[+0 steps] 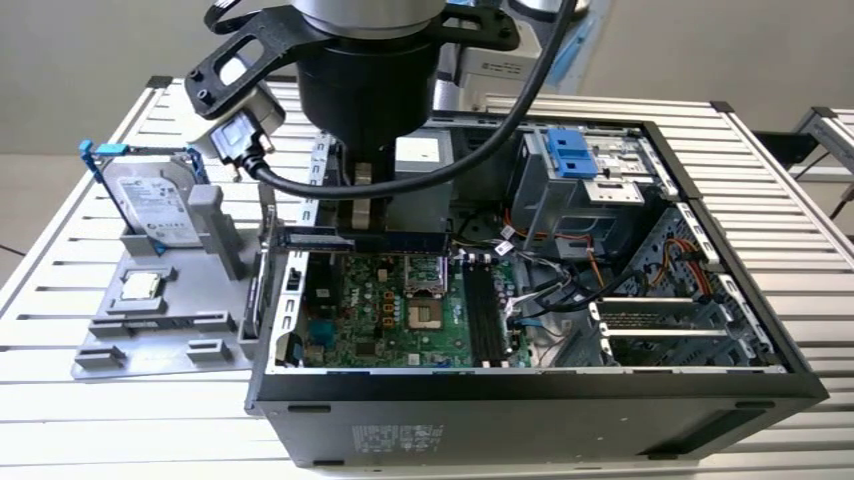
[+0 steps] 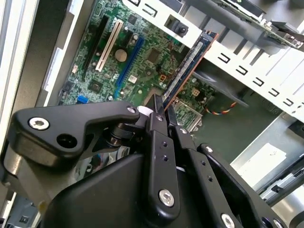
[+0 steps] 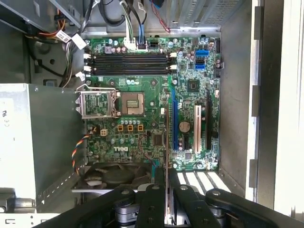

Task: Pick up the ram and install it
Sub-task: 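Pick up the ram and move it above insertion slot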

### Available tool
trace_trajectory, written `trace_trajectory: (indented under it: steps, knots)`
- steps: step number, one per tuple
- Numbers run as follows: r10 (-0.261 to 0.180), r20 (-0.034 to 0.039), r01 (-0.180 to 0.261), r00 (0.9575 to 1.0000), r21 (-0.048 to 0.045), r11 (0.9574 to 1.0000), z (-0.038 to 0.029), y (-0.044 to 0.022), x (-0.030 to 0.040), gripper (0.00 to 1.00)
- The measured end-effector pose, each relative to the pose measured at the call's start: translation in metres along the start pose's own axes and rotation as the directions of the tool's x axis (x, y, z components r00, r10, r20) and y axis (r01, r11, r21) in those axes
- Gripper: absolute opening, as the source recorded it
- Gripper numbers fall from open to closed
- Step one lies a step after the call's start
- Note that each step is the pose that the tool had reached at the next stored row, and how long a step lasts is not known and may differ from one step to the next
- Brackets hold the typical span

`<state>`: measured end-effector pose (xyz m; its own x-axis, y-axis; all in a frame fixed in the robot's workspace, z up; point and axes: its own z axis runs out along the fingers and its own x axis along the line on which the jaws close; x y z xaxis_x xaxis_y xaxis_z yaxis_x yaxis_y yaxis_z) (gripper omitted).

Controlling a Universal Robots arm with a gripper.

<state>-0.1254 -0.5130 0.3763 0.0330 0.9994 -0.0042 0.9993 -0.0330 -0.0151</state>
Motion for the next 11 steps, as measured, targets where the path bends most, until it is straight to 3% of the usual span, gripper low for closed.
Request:
trace_trajectory:
  steps: [11]
  knots:
    - [0.0,0.0,0.0,1.0,0.0,1.0,-0.0001,0.0107,0.0004,0.0]
